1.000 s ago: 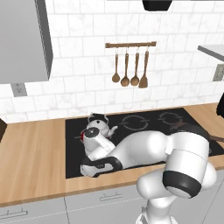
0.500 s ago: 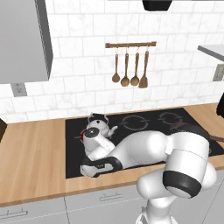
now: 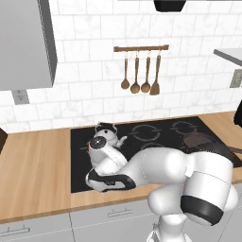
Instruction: Pick the kettle from the counter and place it on a stove burner. Then turn the burner on.
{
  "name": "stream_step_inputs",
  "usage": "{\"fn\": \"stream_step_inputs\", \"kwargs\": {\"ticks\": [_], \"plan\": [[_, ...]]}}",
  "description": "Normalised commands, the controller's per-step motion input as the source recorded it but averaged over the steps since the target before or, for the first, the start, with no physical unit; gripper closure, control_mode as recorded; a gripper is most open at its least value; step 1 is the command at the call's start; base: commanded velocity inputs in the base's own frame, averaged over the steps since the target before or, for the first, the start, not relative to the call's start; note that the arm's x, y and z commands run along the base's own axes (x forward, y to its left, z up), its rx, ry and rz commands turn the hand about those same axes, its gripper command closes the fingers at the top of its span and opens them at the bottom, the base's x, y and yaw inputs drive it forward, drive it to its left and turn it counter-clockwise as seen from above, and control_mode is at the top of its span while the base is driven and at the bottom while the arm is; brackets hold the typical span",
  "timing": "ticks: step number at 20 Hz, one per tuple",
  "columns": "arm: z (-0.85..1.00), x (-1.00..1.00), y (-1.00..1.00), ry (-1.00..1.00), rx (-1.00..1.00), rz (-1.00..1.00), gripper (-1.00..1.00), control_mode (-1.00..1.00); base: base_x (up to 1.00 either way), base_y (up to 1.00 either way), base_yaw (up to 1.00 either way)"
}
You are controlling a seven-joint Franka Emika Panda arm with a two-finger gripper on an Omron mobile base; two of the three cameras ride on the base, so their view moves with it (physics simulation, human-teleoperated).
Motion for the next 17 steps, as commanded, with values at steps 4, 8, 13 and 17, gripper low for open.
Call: {"fn": "stream_step_inputs", "kwargs": {"ticks": [4,8,13,17], "plan": [[0.89,0.00,0.00,-0.23,0.08,-0.07,-1.00,-1.00,0.00,0.00,0.00],[1.00,-0.18,-0.46,-0.28,0.28,-0.02,-1.00,-1.00,0.00,0.00,0.00],[0.97,-0.23,-0.99,-0.36,0.50,0.00,-1.00,-1.00,0.00,0.00,0.00],[0.69,-0.06,-1.00,-0.35,0.59,0.00,-1.00,-1.00,0.00,0.00,0.00]]}}
